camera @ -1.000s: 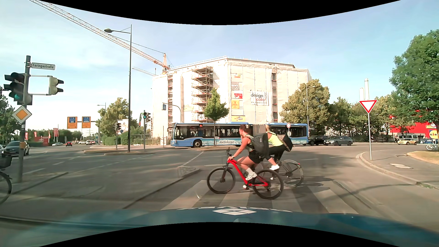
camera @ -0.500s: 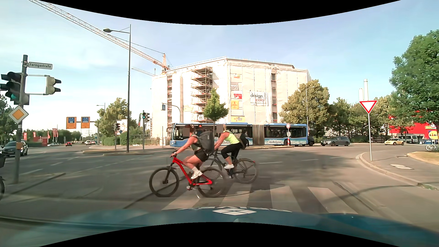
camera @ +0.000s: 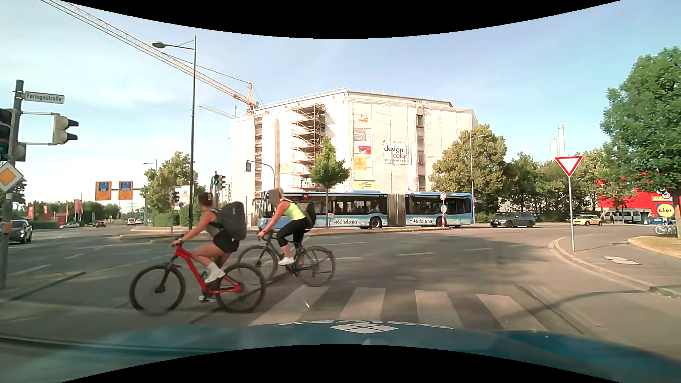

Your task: Follow the waypoints while adhering to traffic rules and regulations

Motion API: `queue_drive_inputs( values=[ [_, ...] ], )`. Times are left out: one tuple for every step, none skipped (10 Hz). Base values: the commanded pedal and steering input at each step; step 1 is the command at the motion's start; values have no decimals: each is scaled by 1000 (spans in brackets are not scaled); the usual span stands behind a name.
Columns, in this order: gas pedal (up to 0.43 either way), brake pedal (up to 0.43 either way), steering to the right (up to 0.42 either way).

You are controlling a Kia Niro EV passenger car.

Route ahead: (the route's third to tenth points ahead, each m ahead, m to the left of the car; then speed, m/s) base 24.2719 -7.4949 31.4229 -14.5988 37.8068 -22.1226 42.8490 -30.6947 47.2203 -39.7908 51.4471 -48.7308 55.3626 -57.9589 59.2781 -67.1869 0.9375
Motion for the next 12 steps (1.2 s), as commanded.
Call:
queue_drive_inputs(
  values=[
    [248, 0, 268],
    [268, 0, 268],
    [280, 0, 266],
    [280, 0, 264],
    [350, 0, 253],
    [378, 0, 237],
    [398, 0, 215],
    [409, 0, 193],
    [409, 0, 180],
    [409, 0, 172],
    [409, 0, 162],
    [398, 0, 148]
  ],
)
